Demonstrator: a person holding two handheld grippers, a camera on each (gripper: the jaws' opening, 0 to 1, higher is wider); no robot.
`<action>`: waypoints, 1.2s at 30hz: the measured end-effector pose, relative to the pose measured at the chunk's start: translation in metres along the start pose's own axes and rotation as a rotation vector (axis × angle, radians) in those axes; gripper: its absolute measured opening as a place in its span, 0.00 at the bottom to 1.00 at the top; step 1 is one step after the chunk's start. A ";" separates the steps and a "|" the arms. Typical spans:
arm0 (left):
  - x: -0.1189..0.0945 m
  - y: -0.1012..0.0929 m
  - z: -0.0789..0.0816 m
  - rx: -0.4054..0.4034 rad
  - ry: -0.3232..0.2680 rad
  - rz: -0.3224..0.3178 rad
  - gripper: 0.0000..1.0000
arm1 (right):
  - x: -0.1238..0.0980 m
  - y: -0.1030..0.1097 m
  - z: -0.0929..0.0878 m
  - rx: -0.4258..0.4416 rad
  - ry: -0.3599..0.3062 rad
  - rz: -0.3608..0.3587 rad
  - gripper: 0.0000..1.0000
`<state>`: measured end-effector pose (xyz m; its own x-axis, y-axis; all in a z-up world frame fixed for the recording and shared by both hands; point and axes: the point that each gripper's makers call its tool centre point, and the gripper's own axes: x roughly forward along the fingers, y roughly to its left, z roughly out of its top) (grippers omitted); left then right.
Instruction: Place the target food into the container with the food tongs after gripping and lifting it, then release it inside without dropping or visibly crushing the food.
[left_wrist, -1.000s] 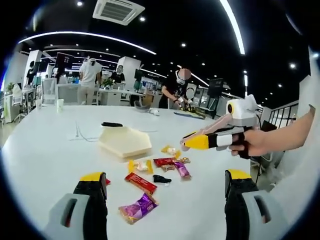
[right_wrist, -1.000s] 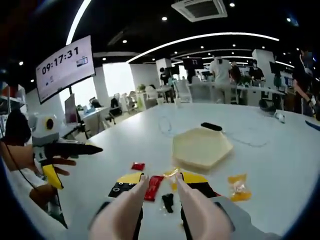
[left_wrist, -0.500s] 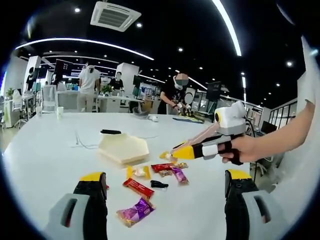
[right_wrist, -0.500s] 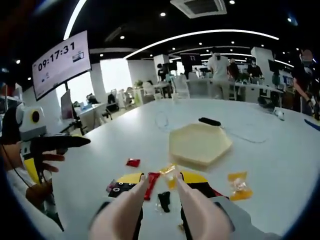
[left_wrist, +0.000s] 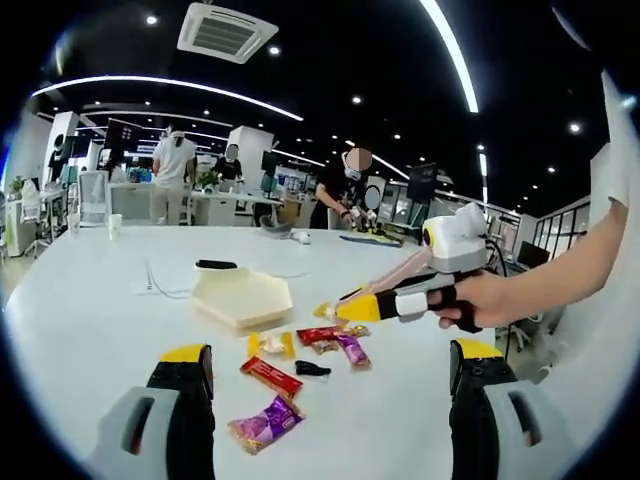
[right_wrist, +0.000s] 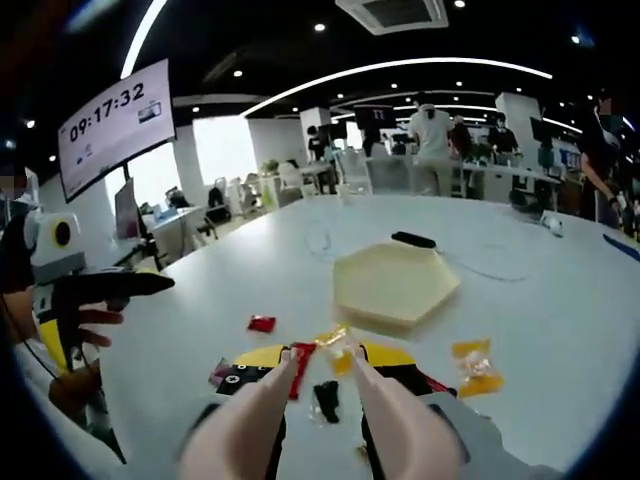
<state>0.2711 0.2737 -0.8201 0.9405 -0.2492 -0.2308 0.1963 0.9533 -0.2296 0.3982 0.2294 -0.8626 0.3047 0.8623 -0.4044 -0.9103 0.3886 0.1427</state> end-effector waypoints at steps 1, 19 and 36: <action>0.000 0.000 -0.001 0.000 0.000 0.001 0.99 | 0.001 0.000 0.000 0.001 0.001 -0.001 0.28; -0.005 0.001 -0.015 -0.009 0.029 0.004 0.99 | 0.017 0.003 -0.009 -0.004 0.027 -0.002 0.28; -0.013 0.018 -0.021 -0.032 0.043 0.030 0.99 | 0.041 0.006 -0.034 -0.078 0.113 -0.001 0.28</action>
<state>0.2568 0.2899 -0.8416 0.9329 -0.2283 -0.2784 0.1584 0.9547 -0.2520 0.3953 0.2564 -0.9093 0.2759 0.8182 -0.5043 -0.9303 0.3592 0.0738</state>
